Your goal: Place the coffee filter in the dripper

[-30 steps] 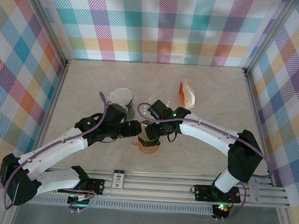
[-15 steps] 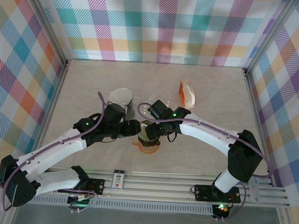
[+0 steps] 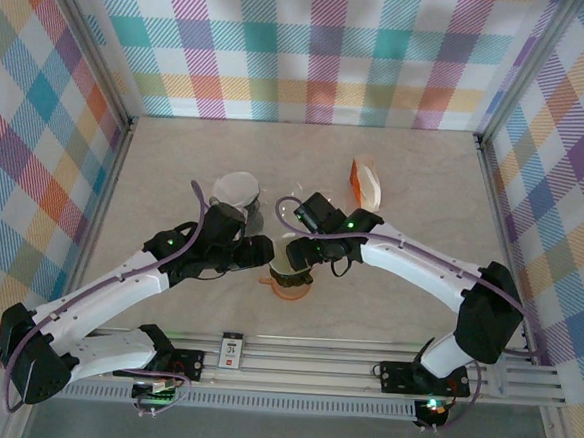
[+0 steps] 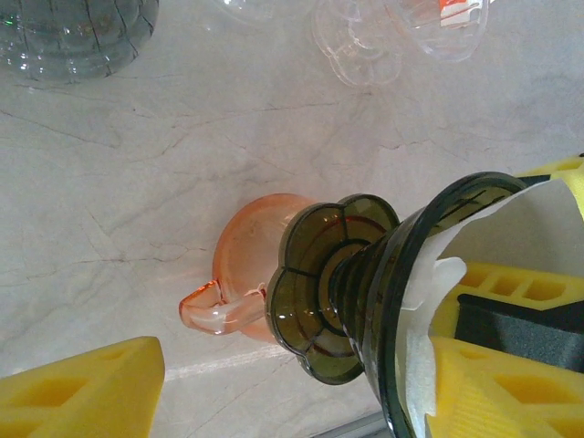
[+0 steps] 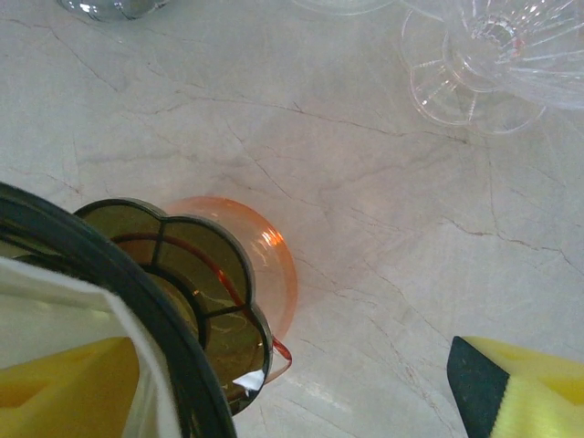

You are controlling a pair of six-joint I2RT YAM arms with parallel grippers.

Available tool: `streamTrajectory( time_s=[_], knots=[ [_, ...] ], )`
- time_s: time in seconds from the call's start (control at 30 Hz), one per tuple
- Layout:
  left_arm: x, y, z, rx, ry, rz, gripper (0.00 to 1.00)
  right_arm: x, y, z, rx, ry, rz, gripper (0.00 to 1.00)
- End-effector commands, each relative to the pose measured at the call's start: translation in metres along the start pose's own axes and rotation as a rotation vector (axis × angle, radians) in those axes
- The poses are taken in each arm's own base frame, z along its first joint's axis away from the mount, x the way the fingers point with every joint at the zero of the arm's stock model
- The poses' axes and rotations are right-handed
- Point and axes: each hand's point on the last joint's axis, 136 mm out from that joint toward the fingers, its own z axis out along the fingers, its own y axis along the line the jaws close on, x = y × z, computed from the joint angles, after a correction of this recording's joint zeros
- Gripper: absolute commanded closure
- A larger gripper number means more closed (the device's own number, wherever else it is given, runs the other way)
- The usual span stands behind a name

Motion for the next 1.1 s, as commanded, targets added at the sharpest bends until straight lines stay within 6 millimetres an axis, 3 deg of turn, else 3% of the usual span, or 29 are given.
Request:
streamTrajectory(
  time_s=[0.0, 0.53, 0.83, 1.07],
  knots=[
    [-0.002, 0.006, -0.003, -0.019, -0.009, -0.021, 0.27, 0.001, 0.007, 0.003, -0.021, 0.017, -0.004, 0.11],
    [0.000, 0.007, 0.001, -0.027, 0.005, -0.017, 0.30, 0.011, -0.001, 0.029, 0.065, 0.076, -0.048, 0.11],
    [0.002, 0.010, 0.004, -0.039, 0.013, -0.018, 0.33, -0.004, 0.003, -0.003, 0.016, -0.015, -0.027, 0.10],
    [0.003, 0.009, 0.006, -0.036, 0.017, -0.019, 0.34, -0.001, -0.009, -0.026, 0.037, -0.065, 0.005, 0.09]
  ],
)
